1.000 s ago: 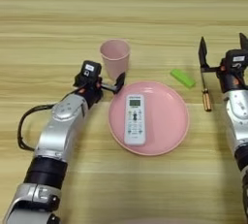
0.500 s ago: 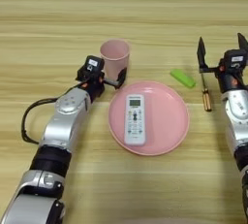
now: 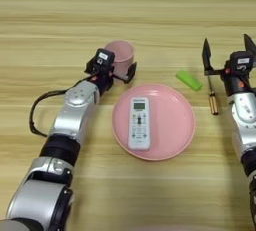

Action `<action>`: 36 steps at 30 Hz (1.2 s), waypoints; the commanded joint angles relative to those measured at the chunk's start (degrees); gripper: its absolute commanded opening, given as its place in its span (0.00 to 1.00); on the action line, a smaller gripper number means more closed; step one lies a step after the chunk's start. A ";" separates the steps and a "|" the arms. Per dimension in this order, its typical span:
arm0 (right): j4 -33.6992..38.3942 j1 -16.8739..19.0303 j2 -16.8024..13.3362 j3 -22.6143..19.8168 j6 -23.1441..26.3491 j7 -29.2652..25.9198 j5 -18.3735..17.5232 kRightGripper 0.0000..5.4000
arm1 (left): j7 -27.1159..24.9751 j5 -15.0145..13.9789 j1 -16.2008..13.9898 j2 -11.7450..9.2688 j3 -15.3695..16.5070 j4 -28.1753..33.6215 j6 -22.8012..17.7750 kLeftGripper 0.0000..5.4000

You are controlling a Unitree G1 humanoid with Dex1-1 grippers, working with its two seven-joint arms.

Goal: Move the objects on the table

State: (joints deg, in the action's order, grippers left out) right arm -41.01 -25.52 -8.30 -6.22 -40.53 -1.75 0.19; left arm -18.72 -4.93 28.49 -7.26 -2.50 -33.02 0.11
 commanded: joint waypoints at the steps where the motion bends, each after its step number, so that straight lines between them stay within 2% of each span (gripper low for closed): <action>1: -0.13 -0.58 0.29 0.13 0.22 -0.28 -0.27 1.00 | -0.39 0.17 2.20 0.47 0.67 -3.08 2.02 0.91; 8: -0.33 -0.65 0.26 0.06 0.10 -0.50 -0.47 1.00 | -0.52 0.38 3.50 0.59 1.28 -6.67 4.42 0.81; 21: -0.44 -0.73 0.28 0.08 0.01 -0.66 -0.53 1.00 | -0.77 0.79 4.07 0.64 1.78 -9.15 7.46 0.80; 26: -0.42 -0.74 0.39 0.14 -0.04 -0.80 -0.60 1.00 | -1.57 0.53 3.48 0.11 1.77 -5.70 8.19 0.80; 31: -0.06 -0.68 0.55 0.15 0.00 -1.81 -1.32 1.00 | -4.98 0.16 1.83 -0.96 0.70 1.26 7.88 0.80; 34: 0.61 -0.49 0.66 0.35 0.50 -3.90 -2.58 1.00 | -6.44 -0.12 1.10 -1.49 0.53 4.59 7.25 0.80; 36: 2.57 -0.18 1.29 0.35 2.47 -6.62 -5.38 1.00 | -7.54 -0.47 0.75 -1.78 0.52 6.41 6.81 0.80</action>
State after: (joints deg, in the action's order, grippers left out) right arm -40.43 -25.51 -7.87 -6.11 -40.19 -5.92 -2.55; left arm -25.07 -4.99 29.94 -8.08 -1.53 -28.89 7.63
